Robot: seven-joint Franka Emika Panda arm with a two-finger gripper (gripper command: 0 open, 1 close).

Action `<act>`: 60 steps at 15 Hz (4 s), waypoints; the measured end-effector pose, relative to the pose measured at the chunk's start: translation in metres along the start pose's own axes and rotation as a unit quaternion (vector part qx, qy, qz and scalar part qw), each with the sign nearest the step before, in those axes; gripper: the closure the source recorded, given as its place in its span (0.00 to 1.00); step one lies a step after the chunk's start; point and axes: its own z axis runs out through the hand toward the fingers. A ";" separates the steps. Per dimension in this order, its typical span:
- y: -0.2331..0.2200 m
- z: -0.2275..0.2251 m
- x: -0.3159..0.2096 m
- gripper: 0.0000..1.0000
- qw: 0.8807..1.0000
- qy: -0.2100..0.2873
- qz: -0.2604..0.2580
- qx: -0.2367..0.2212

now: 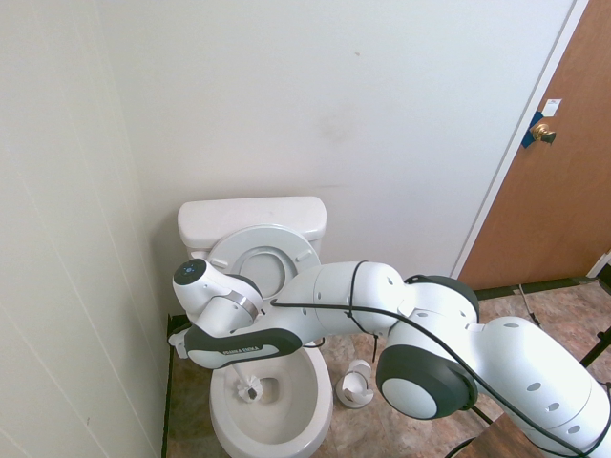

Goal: Clean the toilet

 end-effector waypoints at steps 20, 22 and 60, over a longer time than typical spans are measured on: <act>0.181 0.045 0.035 1.00 0.994 -0.091 0.046 -0.046; 0.187 0.049 0.058 1.00 0.993 -0.091 0.063 -0.043; 0.396 -0.146 0.137 1.00 0.980 0.019 0.189 0.053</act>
